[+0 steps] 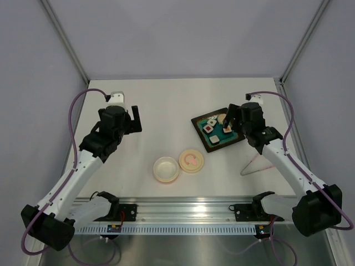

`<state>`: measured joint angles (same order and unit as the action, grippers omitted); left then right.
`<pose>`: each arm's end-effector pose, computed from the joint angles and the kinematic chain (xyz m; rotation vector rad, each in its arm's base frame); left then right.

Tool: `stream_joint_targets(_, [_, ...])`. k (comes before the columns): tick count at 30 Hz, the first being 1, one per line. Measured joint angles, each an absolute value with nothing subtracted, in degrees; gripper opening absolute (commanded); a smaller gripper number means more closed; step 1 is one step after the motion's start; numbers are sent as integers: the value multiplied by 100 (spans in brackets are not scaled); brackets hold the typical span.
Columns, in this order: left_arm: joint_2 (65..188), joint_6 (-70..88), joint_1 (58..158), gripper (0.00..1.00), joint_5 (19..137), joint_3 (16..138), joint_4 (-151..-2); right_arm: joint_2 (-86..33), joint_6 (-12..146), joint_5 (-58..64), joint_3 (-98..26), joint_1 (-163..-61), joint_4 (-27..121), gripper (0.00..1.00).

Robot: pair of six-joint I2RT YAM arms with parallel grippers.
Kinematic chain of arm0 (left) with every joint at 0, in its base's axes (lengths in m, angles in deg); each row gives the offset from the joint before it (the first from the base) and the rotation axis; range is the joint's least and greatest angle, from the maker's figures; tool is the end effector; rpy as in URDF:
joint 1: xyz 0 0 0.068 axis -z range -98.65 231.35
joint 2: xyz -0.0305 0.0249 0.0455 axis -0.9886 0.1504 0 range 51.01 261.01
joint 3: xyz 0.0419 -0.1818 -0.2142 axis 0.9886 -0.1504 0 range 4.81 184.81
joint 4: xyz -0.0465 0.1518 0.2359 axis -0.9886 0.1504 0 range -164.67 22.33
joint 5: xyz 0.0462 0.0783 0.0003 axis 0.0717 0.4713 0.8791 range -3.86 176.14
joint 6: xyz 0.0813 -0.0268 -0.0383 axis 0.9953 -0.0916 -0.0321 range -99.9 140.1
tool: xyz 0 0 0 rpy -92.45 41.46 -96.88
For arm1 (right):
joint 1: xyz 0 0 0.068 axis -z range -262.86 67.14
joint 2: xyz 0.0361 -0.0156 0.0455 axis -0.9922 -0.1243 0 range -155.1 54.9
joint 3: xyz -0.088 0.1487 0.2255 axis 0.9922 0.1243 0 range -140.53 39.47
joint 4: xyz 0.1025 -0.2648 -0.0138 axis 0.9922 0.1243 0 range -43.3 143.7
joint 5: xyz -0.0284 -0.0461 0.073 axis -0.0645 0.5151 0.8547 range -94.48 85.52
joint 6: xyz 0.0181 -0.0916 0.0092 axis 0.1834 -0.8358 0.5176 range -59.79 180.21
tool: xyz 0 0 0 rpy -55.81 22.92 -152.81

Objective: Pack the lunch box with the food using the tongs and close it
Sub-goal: Pick up the clamp at the center of the board.

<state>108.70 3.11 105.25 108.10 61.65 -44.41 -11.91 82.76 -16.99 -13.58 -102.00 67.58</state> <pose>0.2628 -0.0818 0.3237 -0.1009 2.0682 -0.0317 0.3046 0.0862 0.2721 0.1885 2.1564 0.1820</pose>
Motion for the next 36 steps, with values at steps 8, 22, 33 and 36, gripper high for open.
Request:
stream_joint_targets(8, [10872, 311, 10525, 99, 10842, 6165, -4438, -1333, 8387, -1857, -1461, -10202, 6905, 99])
stream_joint_targets(22, [10905, 267, 10525, 99, 10775, 6165, -4425, -1910, 9664, -2694, -1846, -10197, 8568, 99])
stream_joint_targets(33, [11045, 267, 10525, 99, 10670, 6165, -4351, -1558, 11253, -2473, -840, -9400, 9829, 99])
stream_joint_targets(36, [11108, 267, 10525, 99, 10626, 6165, -4351, -1252, 11657, -2469, -646, -9400, 10035, 99])
